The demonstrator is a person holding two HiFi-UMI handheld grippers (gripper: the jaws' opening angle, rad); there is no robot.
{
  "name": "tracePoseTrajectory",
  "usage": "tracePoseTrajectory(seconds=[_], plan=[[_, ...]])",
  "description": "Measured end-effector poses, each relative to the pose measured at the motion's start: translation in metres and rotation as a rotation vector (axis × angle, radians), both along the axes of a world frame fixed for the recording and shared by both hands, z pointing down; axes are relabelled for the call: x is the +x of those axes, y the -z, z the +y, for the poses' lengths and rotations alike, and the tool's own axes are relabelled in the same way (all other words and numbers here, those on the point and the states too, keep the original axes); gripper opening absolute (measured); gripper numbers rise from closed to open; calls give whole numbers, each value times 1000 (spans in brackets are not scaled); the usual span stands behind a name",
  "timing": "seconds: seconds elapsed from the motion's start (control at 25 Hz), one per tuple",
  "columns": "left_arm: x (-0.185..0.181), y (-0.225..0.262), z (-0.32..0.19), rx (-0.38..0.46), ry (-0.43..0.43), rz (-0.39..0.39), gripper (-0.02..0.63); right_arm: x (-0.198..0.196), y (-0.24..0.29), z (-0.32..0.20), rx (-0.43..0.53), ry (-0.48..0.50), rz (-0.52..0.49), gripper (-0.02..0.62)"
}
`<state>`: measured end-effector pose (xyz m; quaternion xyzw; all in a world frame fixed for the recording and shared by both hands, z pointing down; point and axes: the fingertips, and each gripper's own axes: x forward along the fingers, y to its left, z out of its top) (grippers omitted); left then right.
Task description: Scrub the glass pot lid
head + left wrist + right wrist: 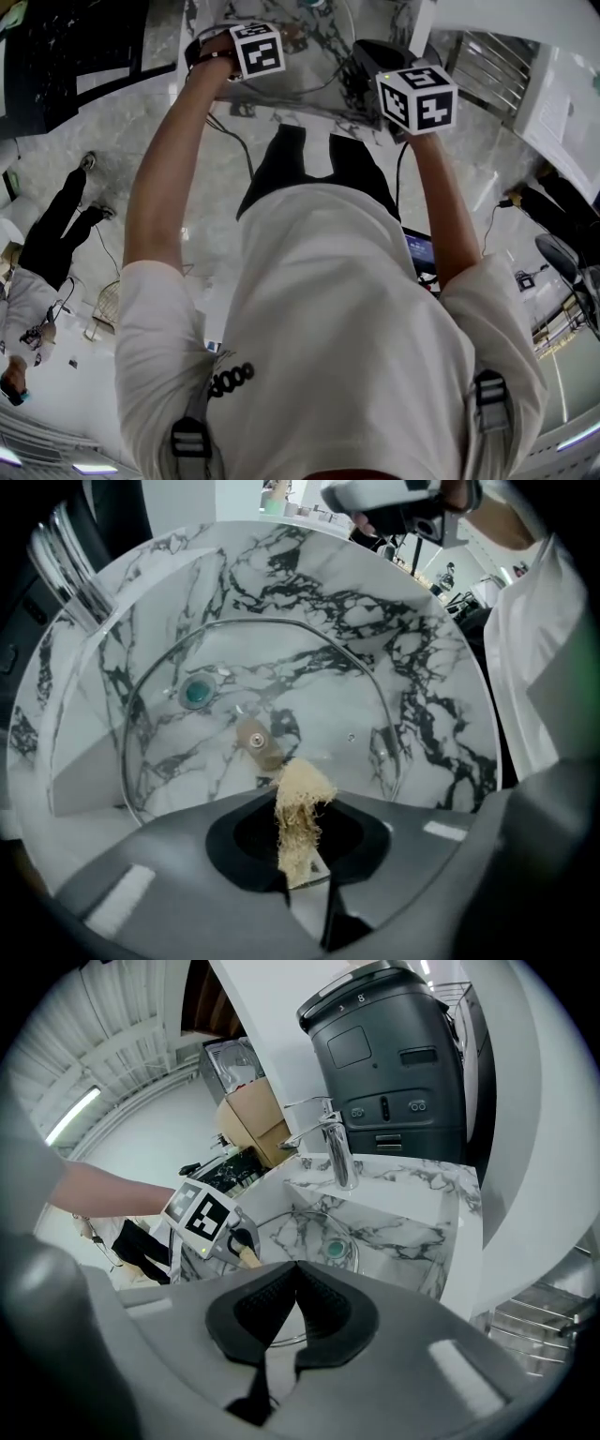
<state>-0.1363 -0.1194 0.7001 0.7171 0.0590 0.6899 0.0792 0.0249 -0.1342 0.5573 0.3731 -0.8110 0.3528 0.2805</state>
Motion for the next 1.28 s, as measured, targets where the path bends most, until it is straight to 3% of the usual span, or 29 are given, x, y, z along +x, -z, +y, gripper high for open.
tracePoseTrajectory(seconds=[0.52, 0.68, 0.84, 1.08, 1.28], plan=[[6, -5, -113, 409, 140, -39, 51, 25, 1, -1, -3, -59, 3, 3], [19, -5, -127, 471, 141, -23, 49, 28, 4, -2, 6, -53, 10, 3], [42, 3, -129, 523, 132, 39, 51, 28, 5, -4, 10, -44, 8, 3], [80, 13, -98, 528, 62, 123, 49, 20, 11, -2, 22, -36, 5, 3], [98, 7, -40, 390, 54, 182, 49, 17, 15, 6, 30, -37, 2, 3]])
